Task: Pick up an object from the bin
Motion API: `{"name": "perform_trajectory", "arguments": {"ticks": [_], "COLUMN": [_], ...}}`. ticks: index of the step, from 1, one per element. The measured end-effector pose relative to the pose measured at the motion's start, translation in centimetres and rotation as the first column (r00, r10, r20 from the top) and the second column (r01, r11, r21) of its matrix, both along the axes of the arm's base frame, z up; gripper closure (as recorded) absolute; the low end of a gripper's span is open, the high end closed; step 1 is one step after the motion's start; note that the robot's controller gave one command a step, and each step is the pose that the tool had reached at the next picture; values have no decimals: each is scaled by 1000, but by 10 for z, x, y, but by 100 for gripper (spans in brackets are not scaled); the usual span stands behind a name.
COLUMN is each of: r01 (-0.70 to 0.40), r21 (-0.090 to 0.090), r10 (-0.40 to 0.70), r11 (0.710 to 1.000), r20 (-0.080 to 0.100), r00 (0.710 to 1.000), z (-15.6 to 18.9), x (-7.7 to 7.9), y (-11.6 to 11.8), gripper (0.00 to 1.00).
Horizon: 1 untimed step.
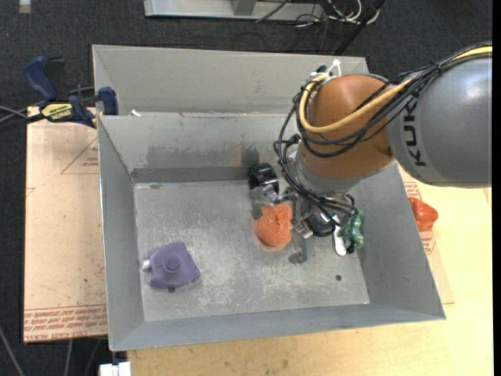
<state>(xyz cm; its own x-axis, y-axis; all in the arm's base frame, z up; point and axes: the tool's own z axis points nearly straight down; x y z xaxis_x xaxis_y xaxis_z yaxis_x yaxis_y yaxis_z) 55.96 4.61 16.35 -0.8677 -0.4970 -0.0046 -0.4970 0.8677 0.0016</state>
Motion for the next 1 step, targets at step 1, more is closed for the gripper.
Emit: {"name": "perform_trajectory", "arguments": {"ticks": [1], "r01": [86], "r21": [-1], "r10": [-86], "r11": [996], "r20": [2], "r00": [996], "z": [-16], "x": [12], "y": [-16], "gripper": [0]}}
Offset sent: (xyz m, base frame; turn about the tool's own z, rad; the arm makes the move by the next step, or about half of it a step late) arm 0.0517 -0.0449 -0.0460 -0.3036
